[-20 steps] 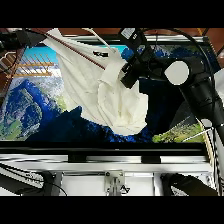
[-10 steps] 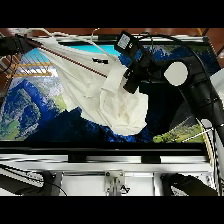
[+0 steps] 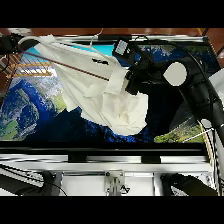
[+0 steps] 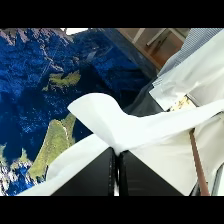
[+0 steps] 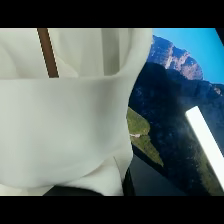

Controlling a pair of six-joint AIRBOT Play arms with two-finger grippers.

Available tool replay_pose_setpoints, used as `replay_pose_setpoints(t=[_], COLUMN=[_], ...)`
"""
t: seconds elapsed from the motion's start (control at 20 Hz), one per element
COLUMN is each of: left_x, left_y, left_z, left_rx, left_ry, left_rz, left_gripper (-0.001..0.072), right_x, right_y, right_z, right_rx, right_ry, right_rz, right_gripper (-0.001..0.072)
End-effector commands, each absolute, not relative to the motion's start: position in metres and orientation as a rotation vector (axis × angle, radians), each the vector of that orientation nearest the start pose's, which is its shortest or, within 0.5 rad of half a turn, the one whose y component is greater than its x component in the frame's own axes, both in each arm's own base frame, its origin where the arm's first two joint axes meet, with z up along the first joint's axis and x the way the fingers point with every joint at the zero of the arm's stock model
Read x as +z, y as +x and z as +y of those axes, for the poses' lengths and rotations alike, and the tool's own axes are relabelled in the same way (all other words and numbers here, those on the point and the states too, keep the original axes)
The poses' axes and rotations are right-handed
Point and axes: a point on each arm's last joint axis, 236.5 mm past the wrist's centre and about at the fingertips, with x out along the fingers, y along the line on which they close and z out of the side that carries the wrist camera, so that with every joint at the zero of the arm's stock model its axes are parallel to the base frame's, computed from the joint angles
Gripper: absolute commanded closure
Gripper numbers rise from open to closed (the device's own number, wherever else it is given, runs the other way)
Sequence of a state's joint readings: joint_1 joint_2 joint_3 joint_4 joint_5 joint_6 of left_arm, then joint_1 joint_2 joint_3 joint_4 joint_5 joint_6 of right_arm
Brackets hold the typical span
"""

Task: Fold the shirts.

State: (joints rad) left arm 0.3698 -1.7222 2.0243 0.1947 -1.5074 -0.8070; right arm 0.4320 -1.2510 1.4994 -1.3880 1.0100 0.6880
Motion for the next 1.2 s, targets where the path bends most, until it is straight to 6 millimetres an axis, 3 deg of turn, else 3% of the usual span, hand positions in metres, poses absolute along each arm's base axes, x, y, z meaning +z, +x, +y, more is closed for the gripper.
replay_pose_setpoints(t=[0.0, 0.4, 0.6, 0.75, 0.95, 1.05, 1.15], left_x=[0.308, 0.297, 0.289, 0.293, 0.316, 0.305, 0.278], left_y=[0.559, 0.528, 0.506, 0.5, 0.493, 0.497, 0.505], left_z=[-0.004, -0.028, -0.035, -0.029, -0.032, -0.037, -0.042], left_rx=[-0.722, -0.865, -0.95, -0.952, -1.008, -1.0, -0.955], left_ry=[-0.401, -0.373, -0.352, -0.354, -0.411, -0.394, -0.372], left_rz=[0.208, 0.293, 0.353, 0.351, 0.278, 0.314, 0.412], left_gripper=[0.0656, 0.0656, 0.0656, 0.0656, 0.0656, 0.0657, 0.0657], right_x=[0.167, 0.166, 0.166, 0.166, 0.171, 0.195, 0.23], right_y=[0.399, 0.431, 0.444, 0.447, 0.445, 0.447, 0.447], right_z=[0.224, 0.173, 0.164, 0.159, 0.172, 0.195, 0.214], right_rx=[0.88, 0.639, 0.603, 0.596, 0.624, 0.648, 0.653], right_ry=[-0.891, -0.997, -0.978, -1.003, -0.953, -0.848, -0.736], right_rz=[0.557, 0.62, 0.609, 0.611, 0.578, 0.465, 0.333], right_gripper=[0.0605, 0.0604, 0.0604, 0.0604, 0.0604, 0.0605, 0.0605])
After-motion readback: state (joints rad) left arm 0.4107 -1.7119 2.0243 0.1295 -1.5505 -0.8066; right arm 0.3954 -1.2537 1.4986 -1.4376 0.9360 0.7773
